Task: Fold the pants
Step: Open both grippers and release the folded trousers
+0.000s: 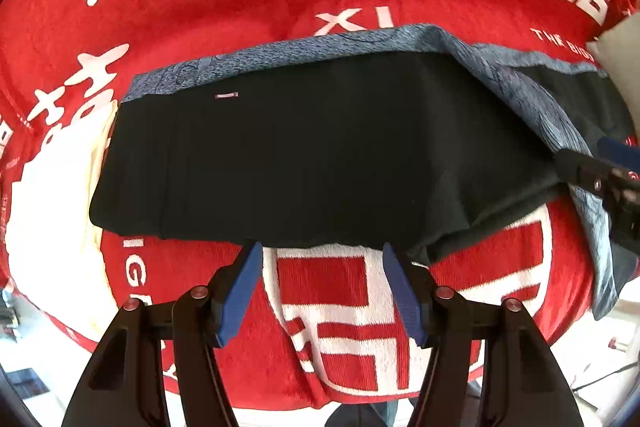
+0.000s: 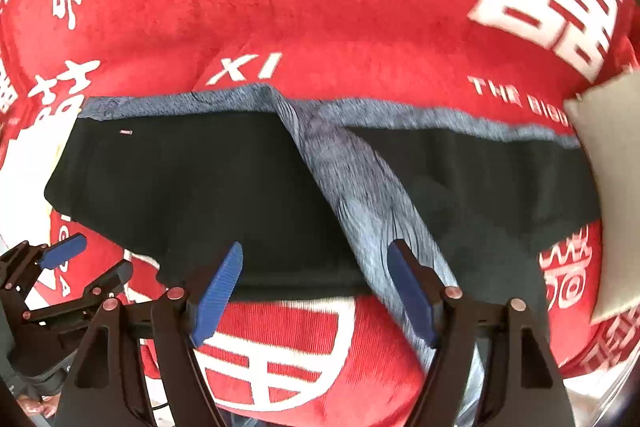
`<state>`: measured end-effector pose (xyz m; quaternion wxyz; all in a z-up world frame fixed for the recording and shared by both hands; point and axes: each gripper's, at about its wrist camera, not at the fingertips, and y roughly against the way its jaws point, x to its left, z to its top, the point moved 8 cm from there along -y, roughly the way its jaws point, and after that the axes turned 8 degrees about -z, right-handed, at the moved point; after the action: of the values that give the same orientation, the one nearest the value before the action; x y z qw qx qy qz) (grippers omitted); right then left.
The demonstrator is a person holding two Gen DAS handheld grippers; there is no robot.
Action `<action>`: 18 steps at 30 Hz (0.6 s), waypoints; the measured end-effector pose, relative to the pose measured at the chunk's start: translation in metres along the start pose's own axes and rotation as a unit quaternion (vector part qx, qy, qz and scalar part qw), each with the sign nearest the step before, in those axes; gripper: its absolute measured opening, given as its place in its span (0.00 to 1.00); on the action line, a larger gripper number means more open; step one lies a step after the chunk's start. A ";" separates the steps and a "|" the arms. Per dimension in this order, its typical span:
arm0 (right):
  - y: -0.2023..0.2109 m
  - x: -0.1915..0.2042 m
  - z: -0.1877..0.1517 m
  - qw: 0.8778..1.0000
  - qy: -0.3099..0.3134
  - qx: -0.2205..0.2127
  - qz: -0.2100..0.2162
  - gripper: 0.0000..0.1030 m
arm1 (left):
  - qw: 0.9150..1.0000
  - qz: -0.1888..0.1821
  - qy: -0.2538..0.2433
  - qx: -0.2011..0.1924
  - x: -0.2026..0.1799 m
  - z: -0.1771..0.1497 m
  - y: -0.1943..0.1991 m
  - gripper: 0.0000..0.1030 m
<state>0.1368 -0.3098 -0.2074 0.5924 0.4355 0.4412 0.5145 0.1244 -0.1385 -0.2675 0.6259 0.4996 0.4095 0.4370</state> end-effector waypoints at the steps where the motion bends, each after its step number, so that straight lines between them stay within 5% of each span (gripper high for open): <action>1: 0.001 -0.003 -0.009 1.000 -0.010 0.003 0.000 0.76 | 1.000 0.000 -0.004 0.001 -0.003 -0.002 0.001 0.62; 18: 0.010 -0.098 -0.109 0.994 -0.105 0.016 0.013 0.76 | 0.999 -0.029 -0.041 0.005 -0.086 -0.004 0.003 0.62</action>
<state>0.0206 -0.3993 -0.2152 0.6218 0.5021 0.3787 0.4667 0.0958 -0.2189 -0.2582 0.6523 0.5082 0.3992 0.3960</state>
